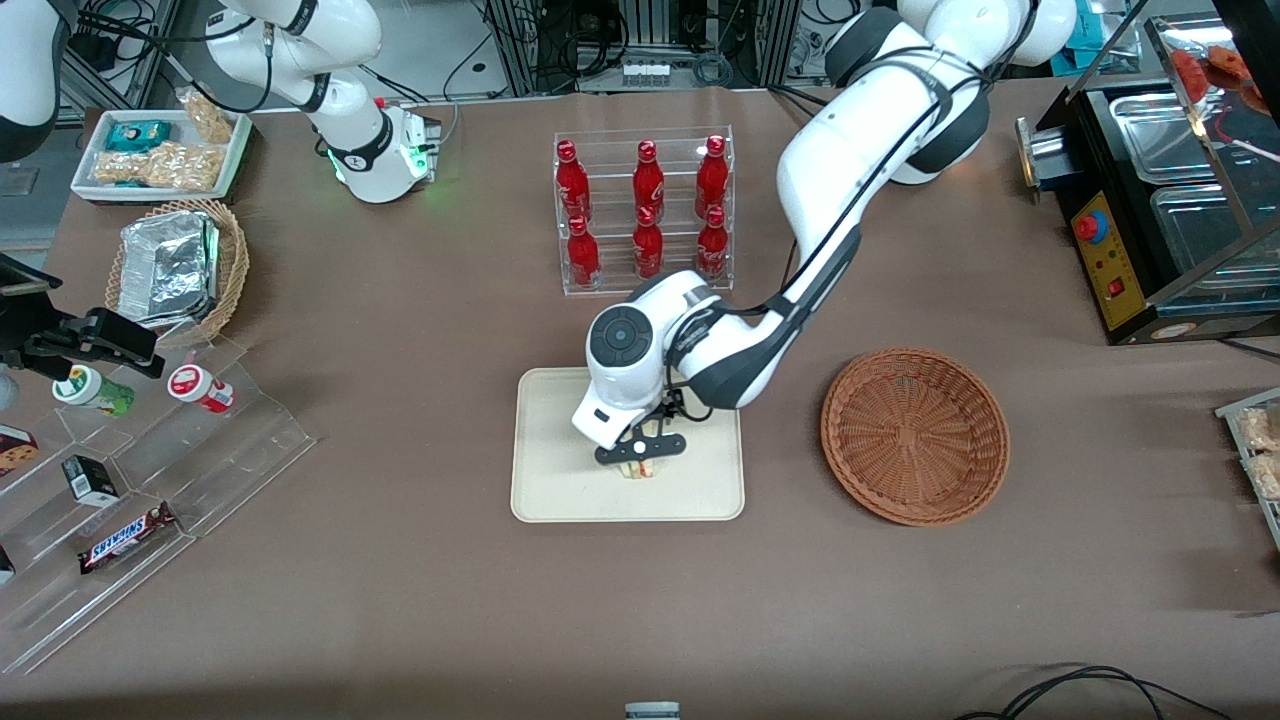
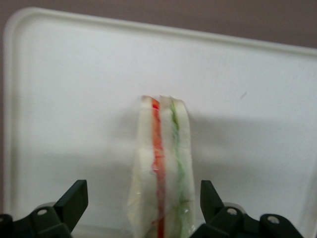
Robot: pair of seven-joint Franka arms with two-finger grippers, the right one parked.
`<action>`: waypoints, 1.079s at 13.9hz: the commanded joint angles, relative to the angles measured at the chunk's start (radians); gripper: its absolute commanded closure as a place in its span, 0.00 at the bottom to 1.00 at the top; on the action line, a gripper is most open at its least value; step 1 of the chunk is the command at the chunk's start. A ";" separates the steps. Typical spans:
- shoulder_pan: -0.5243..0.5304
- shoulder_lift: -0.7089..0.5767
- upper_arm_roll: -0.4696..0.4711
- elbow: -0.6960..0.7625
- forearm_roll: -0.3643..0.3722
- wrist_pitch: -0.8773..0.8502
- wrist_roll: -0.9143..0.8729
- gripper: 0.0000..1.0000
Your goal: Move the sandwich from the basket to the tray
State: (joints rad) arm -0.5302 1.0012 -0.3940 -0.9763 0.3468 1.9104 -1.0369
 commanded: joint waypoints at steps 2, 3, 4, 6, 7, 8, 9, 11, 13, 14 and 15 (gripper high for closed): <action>0.120 -0.214 -0.022 -0.038 -0.141 -0.195 0.093 0.00; 0.163 -0.267 -0.022 -0.039 -0.197 -0.282 0.151 0.00; 0.205 -0.314 -0.020 -0.045 -0.230 -0.366 0.206 0.00; 0.321 -0.413 -0.022 -0.058 -0.264 -0.566 0.361 0.00; 0.388 -0.453 -0.020 -0.059 -0.291 -0.643 0.452 0.00; 0.442 -0.481 -0.020 -0.059 -0.296 -0.704 0.524 0.00; 0.502 -0.509 -0.020 -0.059 -0.298 -0.761 0.594 0.00; 0.593 -0.553 -0.020 -0.059 -0.298 -0.826 0.662 0.00; 0.645 -0.602 -0.016 -0.091 -0.284 -0.850 0.670 0.00; 0.659 -0.652 -0.011 -0.166 -0.284 -0.822 0.675 0.00; 0.671 -0.743 0.016 -0.291 -0.287 -0.750 0.723 0.00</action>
State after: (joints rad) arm 0.1256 0.4202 -0.4021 -1.0380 0.0680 1.0712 -0.3594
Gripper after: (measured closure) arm 0.000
